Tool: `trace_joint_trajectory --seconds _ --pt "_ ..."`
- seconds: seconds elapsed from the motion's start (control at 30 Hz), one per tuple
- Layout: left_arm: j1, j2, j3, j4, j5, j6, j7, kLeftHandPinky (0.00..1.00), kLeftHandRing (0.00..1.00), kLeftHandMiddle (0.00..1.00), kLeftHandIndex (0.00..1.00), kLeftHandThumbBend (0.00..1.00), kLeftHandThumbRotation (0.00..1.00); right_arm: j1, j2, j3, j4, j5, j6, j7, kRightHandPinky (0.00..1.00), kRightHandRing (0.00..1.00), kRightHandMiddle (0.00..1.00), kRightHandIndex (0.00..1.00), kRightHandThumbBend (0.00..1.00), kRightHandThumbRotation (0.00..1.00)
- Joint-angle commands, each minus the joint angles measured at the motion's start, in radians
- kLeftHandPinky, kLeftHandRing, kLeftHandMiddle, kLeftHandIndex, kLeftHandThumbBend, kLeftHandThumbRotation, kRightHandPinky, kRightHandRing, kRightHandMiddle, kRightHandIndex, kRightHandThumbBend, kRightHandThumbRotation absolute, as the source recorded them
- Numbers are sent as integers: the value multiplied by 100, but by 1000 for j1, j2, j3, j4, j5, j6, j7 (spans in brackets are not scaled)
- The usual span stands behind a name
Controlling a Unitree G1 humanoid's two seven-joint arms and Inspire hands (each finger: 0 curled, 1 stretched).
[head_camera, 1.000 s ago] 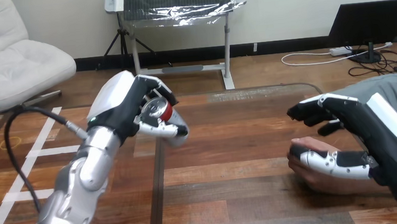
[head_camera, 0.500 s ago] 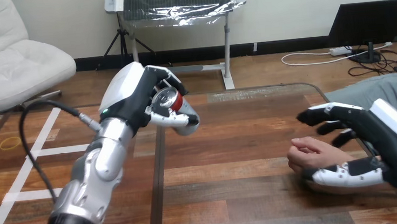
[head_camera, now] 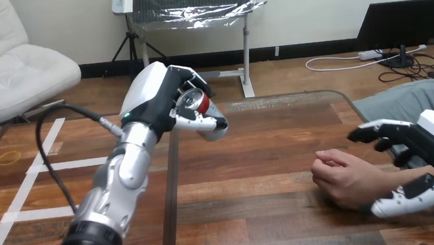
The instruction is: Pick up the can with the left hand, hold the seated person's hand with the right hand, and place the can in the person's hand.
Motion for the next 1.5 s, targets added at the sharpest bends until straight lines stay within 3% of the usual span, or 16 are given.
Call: trace_joint_trajectory --seconds 0.0,0.3,0.9,1.17,1.47 --pt "-196 -34 -8 43 5 -59 74 35 41 48 48 69 0 -125 -128 -33 -57 -41 9 59 69 84 87 82 87 0" --pt "-229 -57 -17 101 12 -86 110 35 40 47 48 70 0 -146 -217 -16 -32 -98 27 138 74 87 88 84 90 0" --pt "-262 -92 -21 159 15 -94 125 36 41 47 48 68 0 -211 -329 37 54 -200 29 249 82 92 90 86 89 0" --pt "-269 -101 -20 171 16 -92 129 37 42 48 48 67 0 -249 -359 71 109 -233 6 281 84 93 91 87 89 0" --pt "-274 -104 -20 184 11 -102 127 36 41 48 47 67 0 -303 -383 136 190 -297 -39 284 85 94 91 86 88 1"
